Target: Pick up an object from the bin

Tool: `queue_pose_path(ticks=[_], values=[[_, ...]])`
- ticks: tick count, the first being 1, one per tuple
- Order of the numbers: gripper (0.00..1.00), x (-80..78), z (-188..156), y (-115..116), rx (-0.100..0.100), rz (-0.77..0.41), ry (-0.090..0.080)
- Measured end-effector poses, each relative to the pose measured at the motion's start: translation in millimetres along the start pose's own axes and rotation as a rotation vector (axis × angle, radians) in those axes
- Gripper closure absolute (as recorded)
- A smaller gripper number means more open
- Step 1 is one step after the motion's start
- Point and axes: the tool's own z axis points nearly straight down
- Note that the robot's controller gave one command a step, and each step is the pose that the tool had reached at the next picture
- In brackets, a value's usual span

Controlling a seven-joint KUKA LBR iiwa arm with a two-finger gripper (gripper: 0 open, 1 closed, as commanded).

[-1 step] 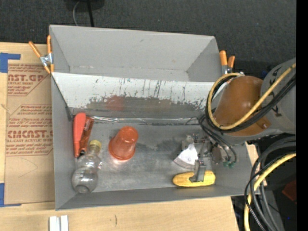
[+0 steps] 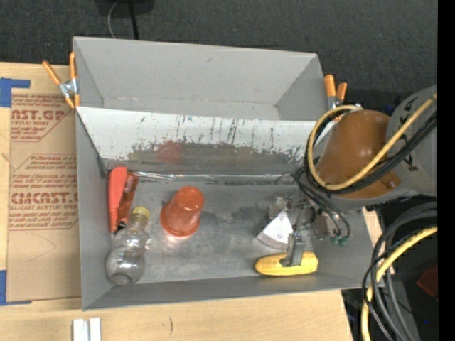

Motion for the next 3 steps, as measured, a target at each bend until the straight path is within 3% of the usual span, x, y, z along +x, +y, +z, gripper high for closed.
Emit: queue_pose_path(ticks=[1, 2, 3], values=[[0.00, 3.5, 33, -27, -0.001, 0.039, -0.002], [0.00, 2.8, 58, -48, 0.001, -0.017, -0.006], [0.00, 1.7, 63, -42, 0.004, -0.048, -0.017]])
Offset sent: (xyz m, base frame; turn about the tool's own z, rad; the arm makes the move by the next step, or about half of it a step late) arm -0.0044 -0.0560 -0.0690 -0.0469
